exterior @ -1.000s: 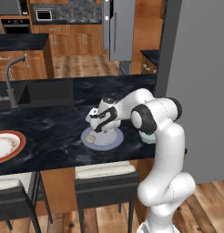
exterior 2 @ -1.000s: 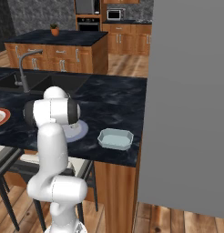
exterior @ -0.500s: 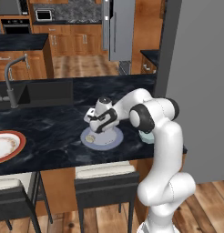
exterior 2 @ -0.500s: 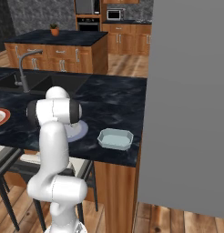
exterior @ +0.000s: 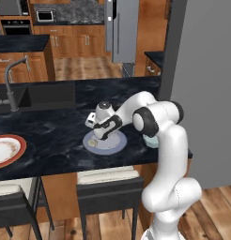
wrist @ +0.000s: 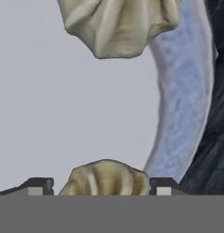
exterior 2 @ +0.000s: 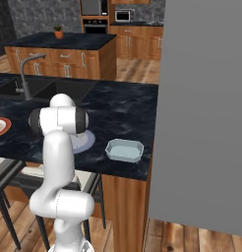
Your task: Place two dumplings into each of the tupperware containers and then place the containers in the fridge.
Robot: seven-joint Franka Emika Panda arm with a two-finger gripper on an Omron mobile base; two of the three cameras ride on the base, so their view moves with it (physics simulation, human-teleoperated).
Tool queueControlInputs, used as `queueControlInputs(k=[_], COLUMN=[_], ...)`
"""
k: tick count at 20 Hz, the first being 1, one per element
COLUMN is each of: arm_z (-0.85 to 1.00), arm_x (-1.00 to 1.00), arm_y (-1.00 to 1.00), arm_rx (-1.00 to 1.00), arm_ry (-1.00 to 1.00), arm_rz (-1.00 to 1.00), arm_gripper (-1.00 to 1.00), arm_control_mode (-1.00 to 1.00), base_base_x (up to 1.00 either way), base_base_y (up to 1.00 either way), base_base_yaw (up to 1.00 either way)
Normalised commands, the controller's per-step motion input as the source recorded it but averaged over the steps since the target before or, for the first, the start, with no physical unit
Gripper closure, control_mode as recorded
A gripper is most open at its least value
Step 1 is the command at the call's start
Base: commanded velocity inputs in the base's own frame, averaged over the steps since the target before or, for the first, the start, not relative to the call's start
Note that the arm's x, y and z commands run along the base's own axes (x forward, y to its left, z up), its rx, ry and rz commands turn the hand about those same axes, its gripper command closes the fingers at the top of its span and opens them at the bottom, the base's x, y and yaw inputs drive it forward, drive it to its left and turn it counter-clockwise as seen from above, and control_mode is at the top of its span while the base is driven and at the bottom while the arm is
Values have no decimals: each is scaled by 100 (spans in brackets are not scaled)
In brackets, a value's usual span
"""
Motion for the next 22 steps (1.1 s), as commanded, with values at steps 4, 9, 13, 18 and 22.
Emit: queueControlInputs(k=[4, 9, 13, 18, 22], arm_z=[-53, -19, 59, 99, 100], arm_x=[0, -10, -47, -94, -88], arm_y=[0, -14, -41, -86, -98], arm_rx=[0, 4, 11, 6, 0], arm_ry=[0, -9, -17, -14, -6], arm_rz=[0, 2, 5, 0, 0], arm_gripper=[100, 100, 100, 100, 100], arm_control_mode=[-100, -100, -100, -100, -100], base_base_x=[0, 0, 0, 0, 0], base_base_y=[0, 0, 0, 0, 0], base_base_yaw=[0, 0, 0, 0, 0])
